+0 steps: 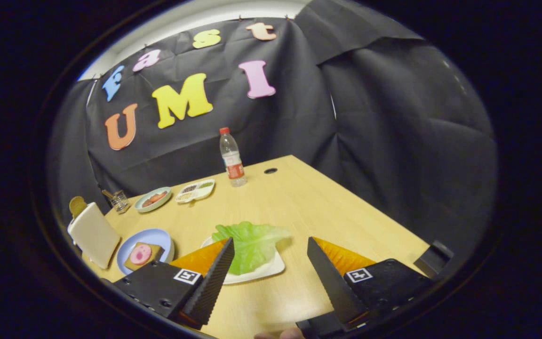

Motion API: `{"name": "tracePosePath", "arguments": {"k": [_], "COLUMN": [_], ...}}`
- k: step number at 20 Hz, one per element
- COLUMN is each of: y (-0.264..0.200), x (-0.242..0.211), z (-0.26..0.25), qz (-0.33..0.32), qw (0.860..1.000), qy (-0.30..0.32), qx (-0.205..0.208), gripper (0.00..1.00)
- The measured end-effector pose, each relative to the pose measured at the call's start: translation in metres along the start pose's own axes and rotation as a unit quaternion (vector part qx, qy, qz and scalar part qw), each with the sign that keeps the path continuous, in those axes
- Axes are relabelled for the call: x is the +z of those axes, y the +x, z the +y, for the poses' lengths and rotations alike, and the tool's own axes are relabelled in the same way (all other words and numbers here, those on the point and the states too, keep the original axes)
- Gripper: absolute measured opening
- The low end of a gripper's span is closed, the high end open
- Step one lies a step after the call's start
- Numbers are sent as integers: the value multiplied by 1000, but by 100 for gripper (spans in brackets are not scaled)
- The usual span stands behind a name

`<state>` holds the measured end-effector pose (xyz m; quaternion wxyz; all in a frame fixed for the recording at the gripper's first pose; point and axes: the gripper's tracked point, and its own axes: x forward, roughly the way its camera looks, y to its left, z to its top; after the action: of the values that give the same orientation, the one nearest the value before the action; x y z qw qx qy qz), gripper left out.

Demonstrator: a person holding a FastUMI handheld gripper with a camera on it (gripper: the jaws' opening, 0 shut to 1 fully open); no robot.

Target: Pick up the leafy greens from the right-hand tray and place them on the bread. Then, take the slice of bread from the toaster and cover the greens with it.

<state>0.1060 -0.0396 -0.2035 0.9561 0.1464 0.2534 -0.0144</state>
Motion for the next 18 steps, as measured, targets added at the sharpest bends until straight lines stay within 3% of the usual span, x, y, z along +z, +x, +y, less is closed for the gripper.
{"name": "tracePosePath", "arguments": {"k": [8, 15, 17, 18], "y": [64, 93, 98, 99], "x": [-15, -7, -8, -7], "z": [4, 13, 9, 9], "qz": [55, 58, 61, 62], "qw": [997, 995, 995, 995], "qy": [53, 74, 77, 77], "qx": [3, 10, 1, 1], "gripper": [96, 96, 89, 79]}}
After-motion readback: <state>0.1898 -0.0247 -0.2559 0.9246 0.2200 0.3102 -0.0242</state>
